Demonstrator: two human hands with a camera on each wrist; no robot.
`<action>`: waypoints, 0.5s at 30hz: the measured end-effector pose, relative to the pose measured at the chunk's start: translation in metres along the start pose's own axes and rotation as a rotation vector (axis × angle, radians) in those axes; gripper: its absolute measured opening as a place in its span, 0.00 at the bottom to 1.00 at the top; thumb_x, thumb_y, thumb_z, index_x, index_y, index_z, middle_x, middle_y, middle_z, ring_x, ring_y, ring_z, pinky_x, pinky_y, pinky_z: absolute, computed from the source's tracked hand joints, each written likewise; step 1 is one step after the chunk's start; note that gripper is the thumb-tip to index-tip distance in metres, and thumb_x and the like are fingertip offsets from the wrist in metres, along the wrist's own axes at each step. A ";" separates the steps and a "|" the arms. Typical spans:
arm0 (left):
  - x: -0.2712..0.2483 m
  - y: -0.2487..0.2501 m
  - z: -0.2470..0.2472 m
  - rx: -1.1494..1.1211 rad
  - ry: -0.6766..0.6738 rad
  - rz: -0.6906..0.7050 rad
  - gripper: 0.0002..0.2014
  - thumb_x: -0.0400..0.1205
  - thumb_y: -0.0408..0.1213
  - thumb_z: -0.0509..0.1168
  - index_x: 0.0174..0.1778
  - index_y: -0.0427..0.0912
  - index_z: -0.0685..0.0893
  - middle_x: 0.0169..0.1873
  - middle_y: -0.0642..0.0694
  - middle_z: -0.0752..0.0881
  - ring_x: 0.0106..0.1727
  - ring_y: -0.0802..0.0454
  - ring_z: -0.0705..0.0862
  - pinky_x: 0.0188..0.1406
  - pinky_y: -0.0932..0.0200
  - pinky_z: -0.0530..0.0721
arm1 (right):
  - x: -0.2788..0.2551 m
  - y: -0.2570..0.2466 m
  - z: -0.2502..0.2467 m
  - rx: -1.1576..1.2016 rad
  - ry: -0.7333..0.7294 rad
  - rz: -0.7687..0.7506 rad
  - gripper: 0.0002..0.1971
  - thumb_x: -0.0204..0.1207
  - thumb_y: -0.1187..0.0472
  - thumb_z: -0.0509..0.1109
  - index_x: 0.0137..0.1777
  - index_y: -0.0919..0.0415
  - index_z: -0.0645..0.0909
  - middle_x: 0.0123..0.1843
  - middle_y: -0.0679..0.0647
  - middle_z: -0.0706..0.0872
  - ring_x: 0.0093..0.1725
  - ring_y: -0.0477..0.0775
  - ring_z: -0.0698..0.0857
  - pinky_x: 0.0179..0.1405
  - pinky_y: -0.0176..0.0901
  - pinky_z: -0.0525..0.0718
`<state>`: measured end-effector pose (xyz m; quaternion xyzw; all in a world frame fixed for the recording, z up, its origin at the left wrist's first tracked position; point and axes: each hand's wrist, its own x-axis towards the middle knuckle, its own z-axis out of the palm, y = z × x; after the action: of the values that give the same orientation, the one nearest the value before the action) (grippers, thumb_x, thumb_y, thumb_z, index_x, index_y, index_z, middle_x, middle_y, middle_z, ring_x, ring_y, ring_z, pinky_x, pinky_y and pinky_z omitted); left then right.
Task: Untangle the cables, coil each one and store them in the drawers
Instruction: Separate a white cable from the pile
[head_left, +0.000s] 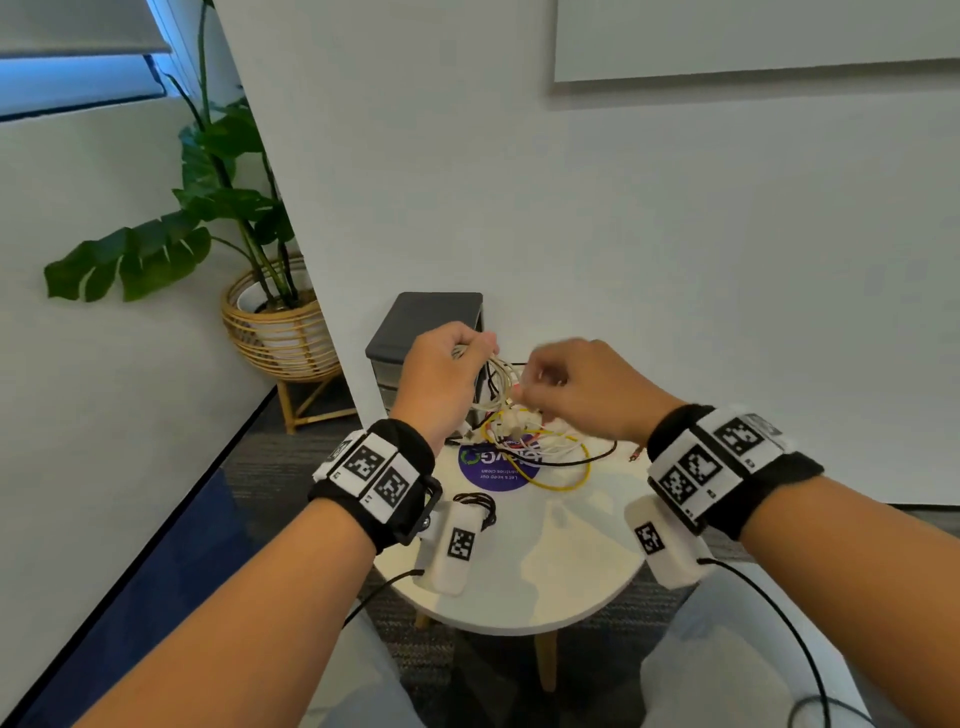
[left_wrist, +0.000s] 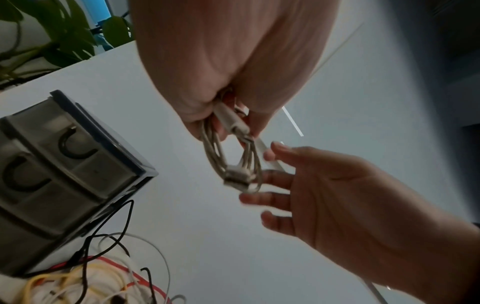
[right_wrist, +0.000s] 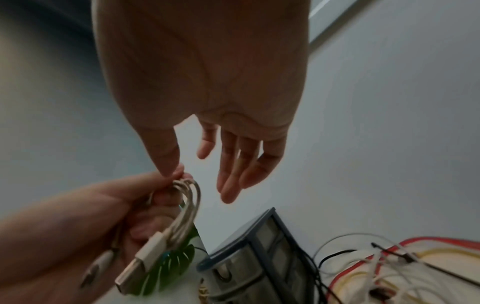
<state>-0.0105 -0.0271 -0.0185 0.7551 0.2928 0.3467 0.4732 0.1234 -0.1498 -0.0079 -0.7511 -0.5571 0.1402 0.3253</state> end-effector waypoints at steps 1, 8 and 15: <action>0.000 0.000 0.000 0.014 -0.013 0.022 0.13 0.88 0.45 0.66 0.45 0.42 0.89 0.21 0.62 0.78 0.21 0.65 0.74 0.30 0.58 0.69 | 0.003 -0.002 -0.004 0.092 0.049 0.025 0.10 0.77 0.49 0.77 0.47 0.51 0.81 0.42 0.52 0.91 0.40 0.55 0.91 0.48 0.56 0.90; 0.004 0.005 -0.003 -0.041 -0.040 0.072 0.14 0.89 0.48 0.65 0.41 0.46 0.86 0.30 0.53 0.78 0.30 0.57 0.72 0.36 0.49 0.73 | 0.007 -0.018 0.001 0.150 0.063 -0.132 0.14 0.78 0.63 0.76 0.50 0.50 0.72 0.40 0.45 0.79 0.32 0.49 0.77 0.34 0.37 0.77; 0.002 0.011 -0.007 -0.155 -0.063 0.054 0.14 0.90 0.45 0.64 0.42 0.43 0.84 0.31 0.49 0.77 0.32 0.52 0.71 0.31 0.55 0.72 | 0.004 -0.020 0.000 0.318 0.021 -0.181 0.08 0.83 0.68 0.70 0.52 0.54 0.78 0.43 0.55 0.83 0.35 0.57 0.79 0.34 0.49 0.80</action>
<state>-0.0136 -0.0264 -0.0063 0.7345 0.2297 0.3572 0.5294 0.1097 -0.1430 0.0052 -0.6386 -0.5898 0.1889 0.4568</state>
